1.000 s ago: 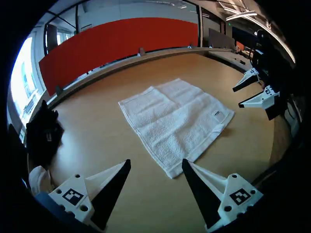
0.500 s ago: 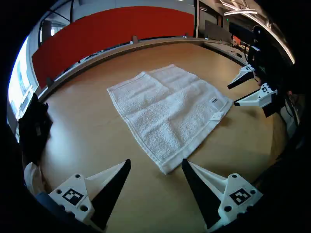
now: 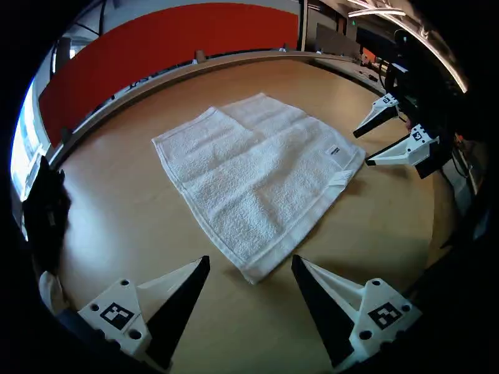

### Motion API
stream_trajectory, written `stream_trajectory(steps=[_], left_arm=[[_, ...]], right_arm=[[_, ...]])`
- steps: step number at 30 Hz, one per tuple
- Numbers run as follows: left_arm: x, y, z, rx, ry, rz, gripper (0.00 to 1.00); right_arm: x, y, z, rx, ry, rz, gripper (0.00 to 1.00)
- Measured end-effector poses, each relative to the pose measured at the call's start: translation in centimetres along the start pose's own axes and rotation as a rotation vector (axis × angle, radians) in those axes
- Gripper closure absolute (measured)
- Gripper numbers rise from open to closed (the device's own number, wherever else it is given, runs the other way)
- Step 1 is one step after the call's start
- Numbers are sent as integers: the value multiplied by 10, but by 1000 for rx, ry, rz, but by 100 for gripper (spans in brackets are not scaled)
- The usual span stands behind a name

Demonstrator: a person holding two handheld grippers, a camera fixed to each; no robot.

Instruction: Fold towel

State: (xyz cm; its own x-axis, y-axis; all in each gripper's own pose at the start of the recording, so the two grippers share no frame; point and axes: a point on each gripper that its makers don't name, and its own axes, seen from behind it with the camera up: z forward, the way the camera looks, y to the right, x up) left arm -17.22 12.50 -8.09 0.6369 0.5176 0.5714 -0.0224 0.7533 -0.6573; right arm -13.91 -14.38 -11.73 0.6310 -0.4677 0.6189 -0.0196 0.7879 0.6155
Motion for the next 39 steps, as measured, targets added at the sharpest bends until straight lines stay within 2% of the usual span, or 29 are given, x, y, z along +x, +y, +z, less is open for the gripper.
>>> stream_trajectory(steps=[8,19,26,32,36,39], left_arm=[[-5,6,6,-17,-26,6,3],[-4,7,9,-11,-28,15,3],[-5,7,9,-6,-31,9,7],[-4,6,9,2,-32,-3,23],[-4,6,9,11,-31,-12,43],[-4,7,9,16,-31,-19,51]], right_arm=[[-6,0,4,15,-16,-16,8],[-3,5,7,18,-7,-41,16],[-2,2,7,27,-3,-51,29],[-2,-4,7,40,1,-66,45],[-2,-6,8,44,2,-68,53],[-1,-7,8,44,2,-68,63]])
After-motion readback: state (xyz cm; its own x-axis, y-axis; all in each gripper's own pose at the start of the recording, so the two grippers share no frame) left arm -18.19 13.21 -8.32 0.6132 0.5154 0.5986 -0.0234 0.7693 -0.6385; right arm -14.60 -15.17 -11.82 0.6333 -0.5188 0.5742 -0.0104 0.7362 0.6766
